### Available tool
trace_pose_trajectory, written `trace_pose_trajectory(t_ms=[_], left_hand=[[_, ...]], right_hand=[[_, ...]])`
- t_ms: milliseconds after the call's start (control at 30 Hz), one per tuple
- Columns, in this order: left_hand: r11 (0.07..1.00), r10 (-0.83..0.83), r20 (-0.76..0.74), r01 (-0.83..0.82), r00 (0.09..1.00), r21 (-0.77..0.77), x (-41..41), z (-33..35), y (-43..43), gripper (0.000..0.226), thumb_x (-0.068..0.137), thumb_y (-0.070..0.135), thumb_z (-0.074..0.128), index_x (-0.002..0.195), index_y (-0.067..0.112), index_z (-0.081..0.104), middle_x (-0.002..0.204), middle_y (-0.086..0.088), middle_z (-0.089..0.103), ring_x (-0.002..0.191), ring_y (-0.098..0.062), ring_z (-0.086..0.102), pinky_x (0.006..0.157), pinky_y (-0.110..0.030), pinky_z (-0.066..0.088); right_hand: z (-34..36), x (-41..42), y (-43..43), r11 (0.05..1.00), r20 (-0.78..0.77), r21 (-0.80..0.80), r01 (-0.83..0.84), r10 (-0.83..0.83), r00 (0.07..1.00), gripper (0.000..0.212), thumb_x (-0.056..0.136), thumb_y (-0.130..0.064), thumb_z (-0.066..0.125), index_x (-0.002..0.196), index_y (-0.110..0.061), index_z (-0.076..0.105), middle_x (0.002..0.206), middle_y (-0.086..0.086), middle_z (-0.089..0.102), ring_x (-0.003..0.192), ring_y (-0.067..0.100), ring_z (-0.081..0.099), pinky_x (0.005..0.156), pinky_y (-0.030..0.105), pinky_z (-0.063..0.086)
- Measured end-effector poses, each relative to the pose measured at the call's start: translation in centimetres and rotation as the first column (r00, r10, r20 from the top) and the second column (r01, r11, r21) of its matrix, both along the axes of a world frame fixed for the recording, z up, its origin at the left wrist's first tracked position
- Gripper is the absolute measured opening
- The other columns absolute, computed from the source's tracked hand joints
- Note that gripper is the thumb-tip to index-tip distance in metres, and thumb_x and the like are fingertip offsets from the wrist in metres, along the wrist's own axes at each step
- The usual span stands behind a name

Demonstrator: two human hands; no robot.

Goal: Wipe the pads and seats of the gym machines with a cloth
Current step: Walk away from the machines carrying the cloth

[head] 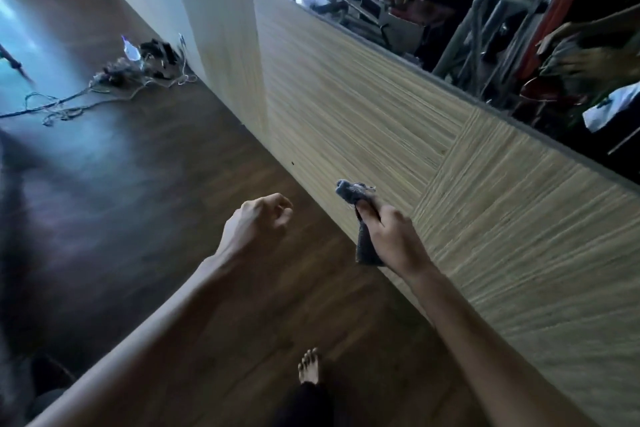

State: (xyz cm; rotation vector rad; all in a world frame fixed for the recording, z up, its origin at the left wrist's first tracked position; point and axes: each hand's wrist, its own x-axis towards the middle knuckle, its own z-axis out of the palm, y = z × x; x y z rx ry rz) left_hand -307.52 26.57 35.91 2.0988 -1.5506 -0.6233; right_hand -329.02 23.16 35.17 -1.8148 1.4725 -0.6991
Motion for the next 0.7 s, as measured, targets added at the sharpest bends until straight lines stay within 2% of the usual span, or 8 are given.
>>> trace_pose_trajectory(t_ms=[200,400,533,700], left_hand=[[0.995,0.092,0.002,-0.093,0.996,0.03,8.5,1.4,-12.6,0.022,0.095,0.036,0.054,0.111,0.032,0.07,0.111,0.008,0.072,0.105,-0.018,0.066,0.086,-0.032,0.051],[0.972,0.23,0.053,-0.232,0.972,0.041,17.9,0.6,-24.3,0.023,0.095,0.037,0.053,0.112,0.033,0.068,0.113,0.009,0.072,0.106,-0.019,0.065,0.078,-0.029,0.043],[0.941,0.335,0.041,-0.337,0.941,0.043,24.6,-0.3,-33.3,0.023,0.094,0.039,0.054,0.112,0.034,0.068,0.113,0.009,0.072,0.108,-0.02,0.066,0.087,-0.034,0.05],[0.875,0.48,0.021,-0.481,0.877,0.051,32.8,-0.1,-42.8,0.021,0.093,0.041,0.055,0.107,0.036,0.069,0.109,0.008,0.073,0.106,-0.02,0.067,0.09,-0.038,0.053]], right_hand=[[0.8,8.5,-14.9,0.994,0.009,-0.025,-0.103,0.103,0.995,0.036,0.103,-0.034,0.045,0.134,-0.023,0.059,0.13,0.0,0.064,0.12,0.019,0.058,0.086,0.016,0.035],[-0.4,19.1,-29.5,0.962,0.049,-0.034,-0.271,0.272,0.961,0.037,0.103,-0.034,0.045,0.136,-0.025,0.057,0.134,-0.004,0.062,0.122,0.014,0.057,0.089,0.016,0.037],[-1.7,26.9,-40.4,0.92,0.077,-0.051,-0.39,0.393,0.916,0.037,0.103,-0.033,0.045,0.137,-0.024,0.057,0.136,-0.005,0.061,0.127,0.012,0.054,0.104,0.023,0.038],[-1.1,36.6,-52.9,0.853,0.112,-0.037,-0.521,0.521,0.846,0.034,0.103,-0.026,0.046,0.135,-0.024,0.058,0.135,-0.006,0.061,0.126,0.009,0.053,0.105,0.022,0.037]])
